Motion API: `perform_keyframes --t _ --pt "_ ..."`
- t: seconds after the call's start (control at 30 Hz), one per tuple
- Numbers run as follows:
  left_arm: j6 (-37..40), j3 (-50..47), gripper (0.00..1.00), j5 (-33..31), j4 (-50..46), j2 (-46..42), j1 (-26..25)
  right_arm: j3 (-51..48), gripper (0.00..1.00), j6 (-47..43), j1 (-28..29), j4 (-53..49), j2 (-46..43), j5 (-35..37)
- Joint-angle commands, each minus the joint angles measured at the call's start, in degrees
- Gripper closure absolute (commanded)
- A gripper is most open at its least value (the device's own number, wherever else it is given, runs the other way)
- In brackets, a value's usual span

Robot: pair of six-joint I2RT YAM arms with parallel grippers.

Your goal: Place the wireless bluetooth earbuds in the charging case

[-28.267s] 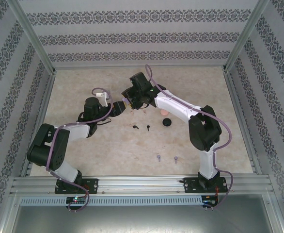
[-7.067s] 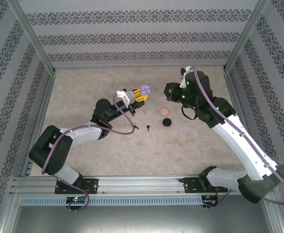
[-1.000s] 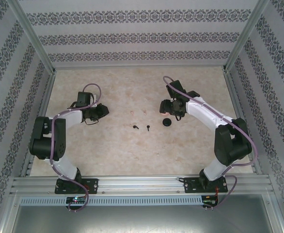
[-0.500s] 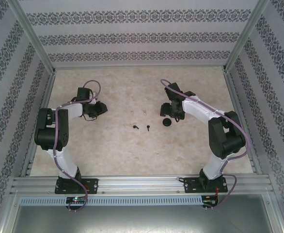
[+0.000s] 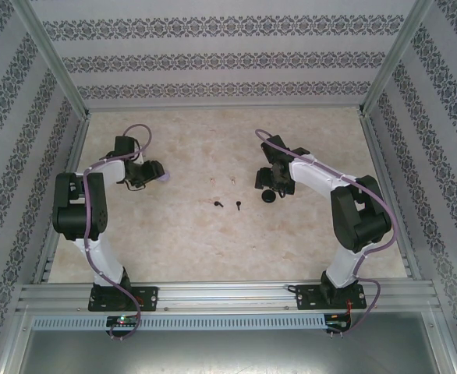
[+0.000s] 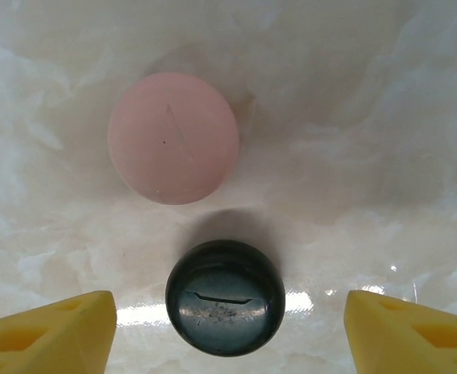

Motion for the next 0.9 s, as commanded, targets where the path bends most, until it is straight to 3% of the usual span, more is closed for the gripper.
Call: perform_keyframes --t 0.0,0.27,0.57,0.87 --pt "1.88 2.07 0.41 -3.40 -4.05 -3.54 1.38 0.02 0.20 1.53 0.85 -0.81 0.13 2.21" --pt "-3.10 0.74 0.37 -1.72 -0.38 -13.79 0.34 -0.71 0.21 3.02 1.16 -1.52 0.30 3.47" --pt "-7.17 0.97 0.35 -4.33 3.24 -22.69 -8.53 -1.47 0.23 4.60 3.33 -0.82 2.96 3.70" --pt "-8.16 3.87 0.35 -7.27 4.75 -24.82 -16.79 -1.18 0.29 4.69 3.42 -0.38 5.73 5.33"
